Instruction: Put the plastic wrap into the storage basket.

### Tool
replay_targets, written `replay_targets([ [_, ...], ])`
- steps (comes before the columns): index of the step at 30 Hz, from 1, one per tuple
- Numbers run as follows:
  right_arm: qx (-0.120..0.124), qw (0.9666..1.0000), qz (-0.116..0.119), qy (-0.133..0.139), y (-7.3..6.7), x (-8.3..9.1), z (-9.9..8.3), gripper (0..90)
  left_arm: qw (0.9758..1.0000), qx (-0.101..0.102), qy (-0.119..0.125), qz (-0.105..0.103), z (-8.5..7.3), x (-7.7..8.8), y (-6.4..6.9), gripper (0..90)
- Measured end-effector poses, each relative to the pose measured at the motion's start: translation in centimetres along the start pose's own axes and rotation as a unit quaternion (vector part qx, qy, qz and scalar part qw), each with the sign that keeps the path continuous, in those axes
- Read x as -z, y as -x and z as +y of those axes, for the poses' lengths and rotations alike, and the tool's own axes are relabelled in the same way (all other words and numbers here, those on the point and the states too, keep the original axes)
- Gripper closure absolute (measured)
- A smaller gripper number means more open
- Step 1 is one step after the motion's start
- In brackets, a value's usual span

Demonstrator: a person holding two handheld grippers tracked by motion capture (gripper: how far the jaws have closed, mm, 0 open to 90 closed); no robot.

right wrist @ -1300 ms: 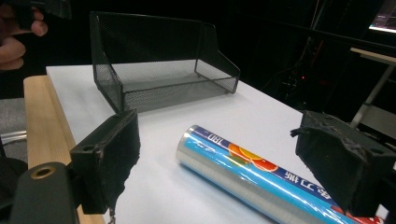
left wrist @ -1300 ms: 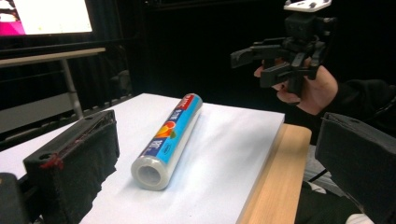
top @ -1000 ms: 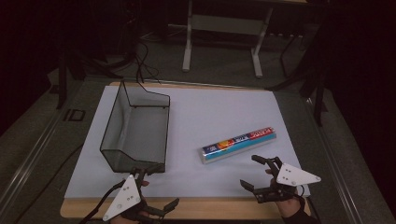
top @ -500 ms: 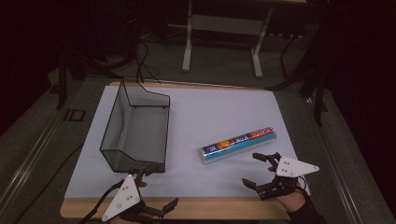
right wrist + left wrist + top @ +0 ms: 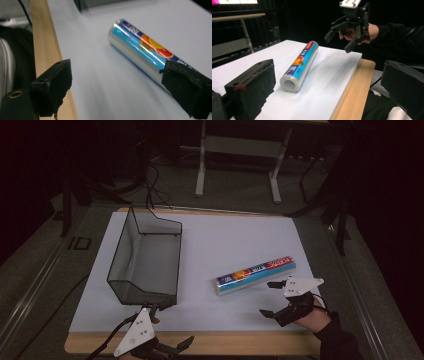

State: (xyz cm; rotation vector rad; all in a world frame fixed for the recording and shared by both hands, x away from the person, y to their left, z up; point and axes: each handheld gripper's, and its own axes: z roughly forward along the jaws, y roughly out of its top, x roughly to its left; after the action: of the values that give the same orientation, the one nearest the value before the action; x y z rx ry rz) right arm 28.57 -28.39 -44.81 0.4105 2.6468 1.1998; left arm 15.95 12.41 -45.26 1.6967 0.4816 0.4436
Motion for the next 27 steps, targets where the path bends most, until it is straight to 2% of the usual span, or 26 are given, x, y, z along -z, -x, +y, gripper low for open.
replay_targets([
  [1,0.001,0.9999,0.009,-0.012,0.3,-0.1,0.1,9.5,1.0,0.0,-0.001,0.001,0.0,0.0,0.0,0.3],
  [2,0.001,0.9999,0.009,-0.012,0.3,-0.1,0.1,9.5,1.0,0.0,-0.001,0.001,0.0,0.0,0.0,0.3],
  [4,0.015,0.9989,0.012,-0.043,1.0,-0.2,0.5,9.5,1.0,-0.002,-0.004,0.001,-0.1,-0.1,0.0,0.3],
  [6,0.015,0.9983,0.02,-0.052,1.3,-0.2,0.8,9.5,1.0,-0.002,-0.002,0.001,0.0,0.0,0.0,0.3],
  [8,0.028,0.9977,0.015,-0.06,1.5,-0.1,1.0,9.5,1.0,-0.003,0.0,0.002,0.0,0.0,0.0,0.3],
  [11,0.031,0.9956,0.026,-0.085,2.1,-0.3,1.3,9.5,1.0,-0.009,-0.003,0.002,-0.1,-0.1,0.1,0.2],
  [15,0.044,0.9927,0.013,-0.111,2.5,-0.6,1.7,9.6,0.9998,-0.018,-0.012,-0.004,0.0,-0.4,0.4,0.3],
  [17,0.042,0.9911,0.018,-0.125,2.9,-0.8,1.9,9.6,0.9997,-0.018,-0.012,-0.008,0.0,-0.4,0.5,0.2],
  [18,0.044,0.9902,0.012,-0.132,3.1,-0.9,2.0,10.6,0.9997,-0.018,-0.013,-0.008,0.0,-0.4,0.5,0.3],
  [21,0.051,0.9864,0.002,-0.156,3.8,-1.1,2.4,12.9,0.9996,-0.019,-0.017,-0.007,-0.1,-0.5,0.5,0.3],
  [27,0.061,0.9815,-0.002,-0.181,4.7,-1.9,2.9,13.0,0.9996,-0.018,-0.018,-0.011,-0.1,-0.5,0.6,0.3],
])
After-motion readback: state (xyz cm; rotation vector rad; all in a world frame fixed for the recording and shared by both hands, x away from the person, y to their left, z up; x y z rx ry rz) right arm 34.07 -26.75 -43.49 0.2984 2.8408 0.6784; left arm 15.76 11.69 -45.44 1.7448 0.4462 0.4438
